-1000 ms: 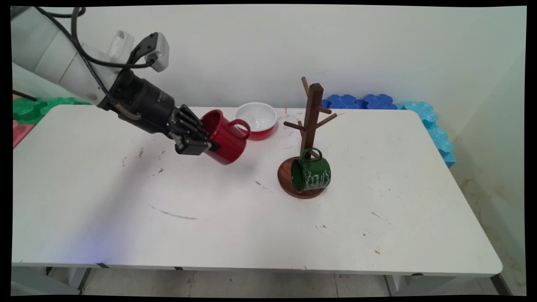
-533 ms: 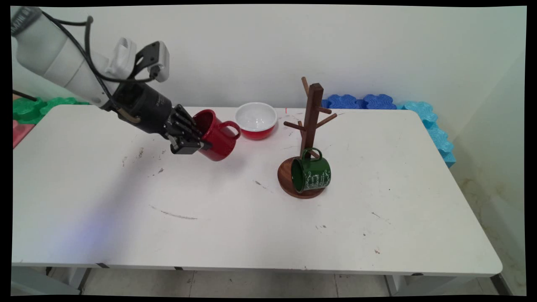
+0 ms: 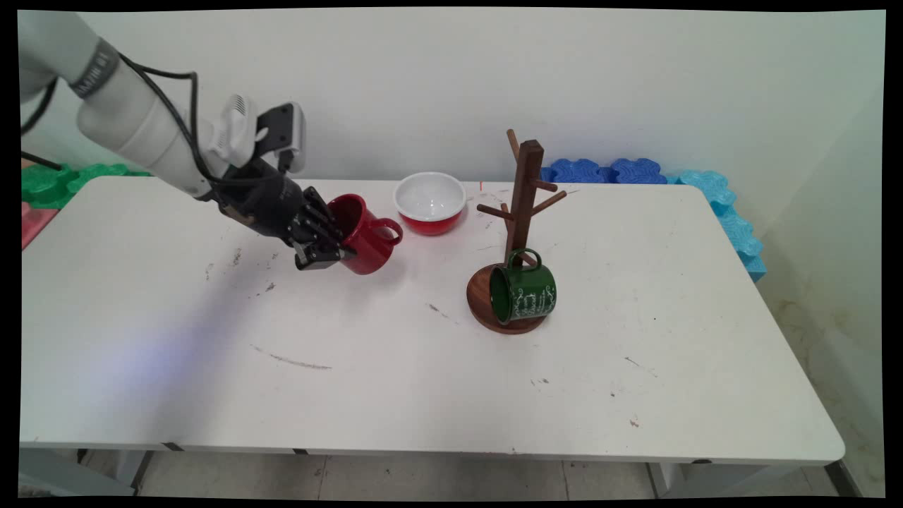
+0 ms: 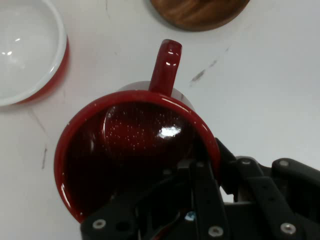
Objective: Place the picked object on the table
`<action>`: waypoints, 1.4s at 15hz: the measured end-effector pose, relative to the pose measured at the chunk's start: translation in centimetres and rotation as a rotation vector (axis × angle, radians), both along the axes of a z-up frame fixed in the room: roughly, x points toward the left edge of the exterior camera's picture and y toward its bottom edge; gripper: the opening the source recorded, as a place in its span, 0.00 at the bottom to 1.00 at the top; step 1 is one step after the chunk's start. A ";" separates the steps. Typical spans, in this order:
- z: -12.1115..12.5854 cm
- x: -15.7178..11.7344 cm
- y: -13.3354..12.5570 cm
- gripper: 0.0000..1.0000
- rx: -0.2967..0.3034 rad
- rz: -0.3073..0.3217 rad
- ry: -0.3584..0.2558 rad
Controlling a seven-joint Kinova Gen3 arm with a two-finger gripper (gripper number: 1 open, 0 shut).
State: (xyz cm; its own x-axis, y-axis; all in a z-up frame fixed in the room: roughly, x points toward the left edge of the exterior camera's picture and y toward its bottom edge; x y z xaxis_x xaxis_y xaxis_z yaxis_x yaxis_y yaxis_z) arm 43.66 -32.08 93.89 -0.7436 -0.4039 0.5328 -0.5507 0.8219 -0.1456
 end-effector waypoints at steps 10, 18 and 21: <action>-3.6 -1.5 -2.5 0.00 -0.010 -0.054 -0.092; -5.7 -2.3 -4.2 0.00 0.003 -0.055 -0.126; -6.1 -2.4 -4.7 0.00 0.009 -0.054 -0.129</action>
State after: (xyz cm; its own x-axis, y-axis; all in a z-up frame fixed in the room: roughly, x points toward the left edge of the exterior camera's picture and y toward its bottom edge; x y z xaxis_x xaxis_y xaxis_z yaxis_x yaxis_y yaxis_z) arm 41.26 -36.80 87.80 -0.8265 -0.3659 0.4278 -0.4830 0.8513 -0.2050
